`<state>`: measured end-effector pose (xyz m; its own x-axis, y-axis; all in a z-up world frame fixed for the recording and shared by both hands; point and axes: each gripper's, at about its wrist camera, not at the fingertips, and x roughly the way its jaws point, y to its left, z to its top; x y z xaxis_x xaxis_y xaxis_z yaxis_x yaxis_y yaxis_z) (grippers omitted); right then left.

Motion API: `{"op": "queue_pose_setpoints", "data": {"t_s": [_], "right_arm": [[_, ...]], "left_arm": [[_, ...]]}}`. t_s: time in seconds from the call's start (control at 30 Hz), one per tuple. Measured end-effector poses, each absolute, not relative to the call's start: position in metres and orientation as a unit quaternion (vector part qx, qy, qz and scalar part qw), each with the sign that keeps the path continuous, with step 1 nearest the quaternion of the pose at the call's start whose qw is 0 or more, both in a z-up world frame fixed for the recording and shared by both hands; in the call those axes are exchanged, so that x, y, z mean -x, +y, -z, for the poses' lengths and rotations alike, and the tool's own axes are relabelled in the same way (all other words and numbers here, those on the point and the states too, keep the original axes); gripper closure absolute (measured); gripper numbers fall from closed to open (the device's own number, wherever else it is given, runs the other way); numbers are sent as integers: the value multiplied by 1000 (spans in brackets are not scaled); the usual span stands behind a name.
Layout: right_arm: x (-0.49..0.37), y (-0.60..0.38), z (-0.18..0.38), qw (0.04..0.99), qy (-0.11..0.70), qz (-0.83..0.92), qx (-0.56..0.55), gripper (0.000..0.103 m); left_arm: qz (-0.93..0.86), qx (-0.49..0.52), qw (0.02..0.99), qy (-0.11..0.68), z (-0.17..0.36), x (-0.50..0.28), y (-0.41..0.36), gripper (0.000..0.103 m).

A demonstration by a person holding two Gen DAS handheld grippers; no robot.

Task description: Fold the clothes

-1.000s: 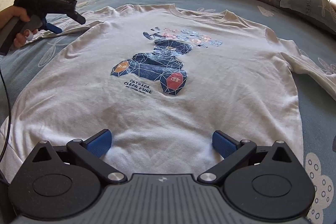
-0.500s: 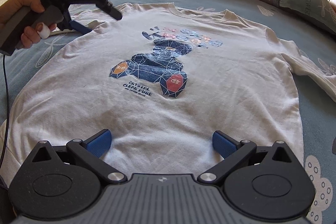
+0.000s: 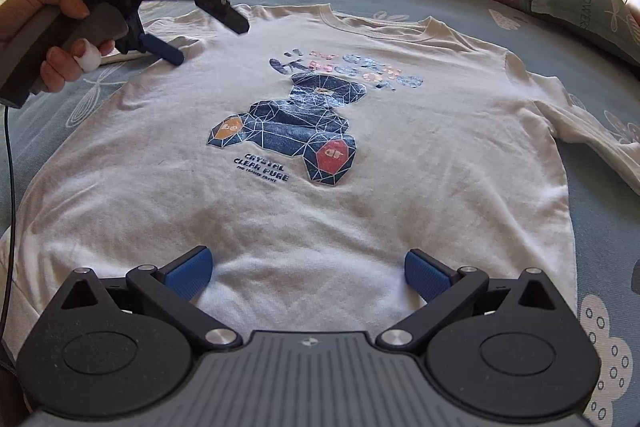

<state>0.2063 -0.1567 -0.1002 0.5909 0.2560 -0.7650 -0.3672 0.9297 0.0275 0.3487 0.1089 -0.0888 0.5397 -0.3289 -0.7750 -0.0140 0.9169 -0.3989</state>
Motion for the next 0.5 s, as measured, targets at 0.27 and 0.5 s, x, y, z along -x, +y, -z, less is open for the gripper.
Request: {"op": "queue_pose_setpoints", "data": {"t_s": [0.27, 0.5], "right_arm": [[-205, -157, 99, 887, 421, -176, 70, 0], [-205, -157, 100, 888, 419, -175, 71, 0]], "left_arm": [[108, 139, 871, 459, 86, -301, 112, 1], [32, 160, 877, 452, 86, -340, 126, 2]]}}
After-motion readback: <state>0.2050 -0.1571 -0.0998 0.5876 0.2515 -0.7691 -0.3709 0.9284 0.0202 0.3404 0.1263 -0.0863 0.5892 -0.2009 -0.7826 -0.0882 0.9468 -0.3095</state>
